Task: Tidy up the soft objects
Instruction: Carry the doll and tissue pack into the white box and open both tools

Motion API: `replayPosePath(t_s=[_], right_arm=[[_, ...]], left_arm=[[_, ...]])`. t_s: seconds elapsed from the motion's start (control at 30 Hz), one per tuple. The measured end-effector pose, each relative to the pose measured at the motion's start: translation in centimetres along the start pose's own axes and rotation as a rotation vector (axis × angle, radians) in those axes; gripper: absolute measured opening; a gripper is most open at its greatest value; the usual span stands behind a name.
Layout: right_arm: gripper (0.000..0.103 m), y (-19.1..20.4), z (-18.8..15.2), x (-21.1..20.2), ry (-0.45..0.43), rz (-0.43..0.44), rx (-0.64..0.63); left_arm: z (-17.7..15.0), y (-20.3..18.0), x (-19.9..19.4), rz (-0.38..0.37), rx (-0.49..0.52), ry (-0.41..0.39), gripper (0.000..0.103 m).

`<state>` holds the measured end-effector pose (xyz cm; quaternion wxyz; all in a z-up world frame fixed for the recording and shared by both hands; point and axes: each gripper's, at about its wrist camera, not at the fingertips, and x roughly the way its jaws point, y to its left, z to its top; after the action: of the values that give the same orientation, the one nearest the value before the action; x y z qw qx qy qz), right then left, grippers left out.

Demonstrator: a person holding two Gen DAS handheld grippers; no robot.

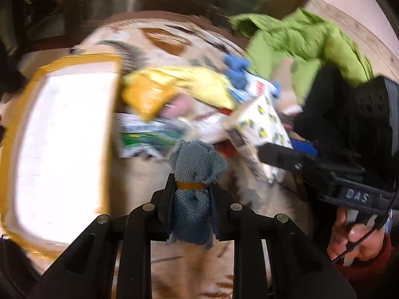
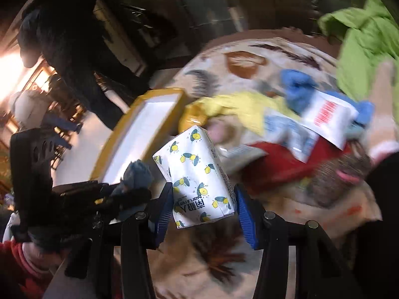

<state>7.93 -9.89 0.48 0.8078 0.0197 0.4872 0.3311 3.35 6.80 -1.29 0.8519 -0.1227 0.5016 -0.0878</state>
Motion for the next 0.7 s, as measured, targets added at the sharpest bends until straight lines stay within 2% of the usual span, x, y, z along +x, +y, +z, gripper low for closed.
replayPosePath(t_s=[0.27,0.43,0.7], right_arm=[[0.050,5.4,5.0,6.1,0.027,0.096,-0.017],[0.050,7.8,8.2,10.8,0.045,0.075,-0.022],[0.050,9.0,11.9,16.3,0.068,0.015,-0.014]], left_arm=[[3.1,8.1,-2.1,0.170,-0.102,-0.080,0.021],[6.3,12.1,-1.1,0.255,-0.112,-0.098,0.021],[9.4,17.5,2.9,0.297,-0.173,-0.047,0.021]])
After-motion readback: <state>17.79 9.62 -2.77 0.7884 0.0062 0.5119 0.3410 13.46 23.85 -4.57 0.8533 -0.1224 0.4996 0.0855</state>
